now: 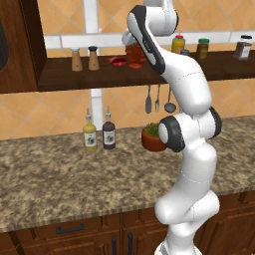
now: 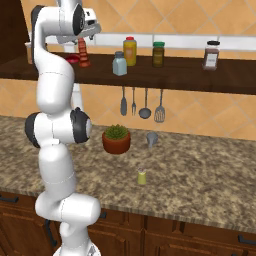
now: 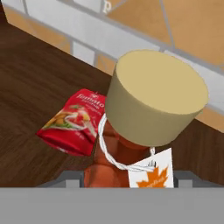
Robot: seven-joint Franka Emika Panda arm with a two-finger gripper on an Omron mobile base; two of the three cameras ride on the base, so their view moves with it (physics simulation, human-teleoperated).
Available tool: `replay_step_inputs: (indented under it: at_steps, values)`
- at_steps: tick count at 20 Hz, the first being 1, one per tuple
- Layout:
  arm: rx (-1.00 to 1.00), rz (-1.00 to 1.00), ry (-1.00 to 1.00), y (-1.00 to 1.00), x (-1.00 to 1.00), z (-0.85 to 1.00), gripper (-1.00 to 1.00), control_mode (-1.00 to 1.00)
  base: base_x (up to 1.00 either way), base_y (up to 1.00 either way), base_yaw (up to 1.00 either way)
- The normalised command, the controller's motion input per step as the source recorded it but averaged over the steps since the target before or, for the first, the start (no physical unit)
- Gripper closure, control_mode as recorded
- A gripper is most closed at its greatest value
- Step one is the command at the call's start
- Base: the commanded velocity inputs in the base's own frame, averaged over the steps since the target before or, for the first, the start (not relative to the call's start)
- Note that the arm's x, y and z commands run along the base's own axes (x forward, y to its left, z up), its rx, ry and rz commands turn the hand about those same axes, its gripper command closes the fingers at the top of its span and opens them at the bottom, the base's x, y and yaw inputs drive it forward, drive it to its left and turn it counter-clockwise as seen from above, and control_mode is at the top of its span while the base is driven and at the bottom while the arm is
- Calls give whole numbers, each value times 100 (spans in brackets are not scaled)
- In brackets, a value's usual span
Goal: Put the shaker and condiment bottle from the counter next to their counterparts in the cabinet.
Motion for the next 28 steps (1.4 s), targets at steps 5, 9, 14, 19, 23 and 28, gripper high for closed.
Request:
replay_step_inputs:
  at_steps: [5, 9, 14, 19, 23, 28]
  values:
    - [0, 0, 0, 3, -20, -54, 100, -100, 0, 0, 0]
    - [0, 0, 0, 18, -2, -56, 100, -100, 0, 0, 0]
    - [-1, 0, 3, 14, 0, -52, -100, -100, 0, 0, 0]
    - [4, 0, 3, 0, -6, -33, -100, -100, 0, 0, 0]
    - [8, 0, 11, 0, -17, -21, -100, -100, 0, 0, 0]
    - [5, 0, 14, 2, -26, -5, -100, -100, 0, 0, 0]
